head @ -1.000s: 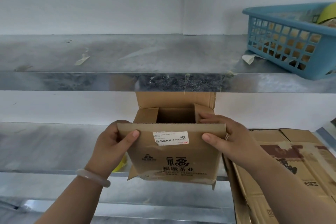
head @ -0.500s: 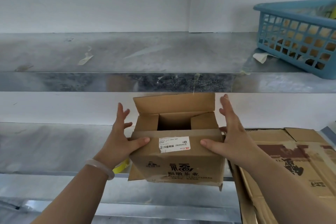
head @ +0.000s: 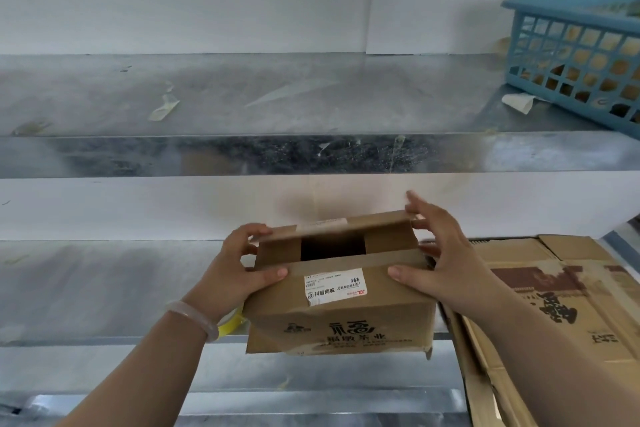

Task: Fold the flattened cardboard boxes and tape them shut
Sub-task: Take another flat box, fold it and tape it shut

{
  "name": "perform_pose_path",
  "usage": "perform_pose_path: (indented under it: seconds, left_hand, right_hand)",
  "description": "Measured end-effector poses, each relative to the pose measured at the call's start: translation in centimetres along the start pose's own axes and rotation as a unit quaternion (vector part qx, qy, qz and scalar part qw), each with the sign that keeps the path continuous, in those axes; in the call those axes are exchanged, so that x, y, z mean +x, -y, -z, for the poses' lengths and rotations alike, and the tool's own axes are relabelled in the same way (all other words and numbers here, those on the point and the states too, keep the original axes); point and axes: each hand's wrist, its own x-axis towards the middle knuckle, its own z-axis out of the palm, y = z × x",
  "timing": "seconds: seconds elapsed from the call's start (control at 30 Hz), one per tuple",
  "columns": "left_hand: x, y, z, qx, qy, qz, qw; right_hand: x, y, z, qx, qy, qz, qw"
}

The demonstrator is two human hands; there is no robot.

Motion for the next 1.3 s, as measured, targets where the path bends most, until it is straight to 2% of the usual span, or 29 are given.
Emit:
perform_pose_path:
  seconds: [0.1,0.17,0.27,0.33,0.47,0.67,0.87,1.3]
  left_hand:
    - [-0.6,0.9,-0.5,-0.003,-0.012,0.006,1.000]
    - [-1.0,1.2,-1.2,-0.095,-0.044,0.055,0.993]
    - [-1.1,1.2,-2.1,-0.279,-0.063,0.169,0.943]
    - [-1.1,0.8,-2.2,-0.330,-0.045,0.208,0.920]
    - [-0.4,-0.3,-0.8,-0.340,-0.052,0.167,0.924]
    - [0.0,-2.6,2.2,-0.330,-0.089,0.098,0.935]
    - [-0.3,-2.8,2.2,-0.325,-0.106,0.114,0.933]
    - [0.4,-3.4,2.0,-0.280,-0.137,0.152,0.938]
  right_hand:
    - [-0.3,-0.4,-1.0,0.010,-0.040,0.005,0.999]
    - [-0.4,-0.4,-1.6,0.026,-0.053,-0.020,0.998]
    - [-0.4,0.1,-2.2,0.081,-0.058,-0.071,0.992]
    - [-0.5,0.4,-2.2,0.106,-0.068,-0.075,0.989]
    - [-0.9,1.6,-1.7,0.157,-0.094,-0.044,0.982]
    - [0.2,3.0,-2.2,0.243,-0.088,-0.021,0.966]
    - [1.0,2.4,-3.2,0.305,-0.076,-0.050,0.948]
    - [2.0,1.2,-3.4,0.317,-0.069,-0.086,0.942]
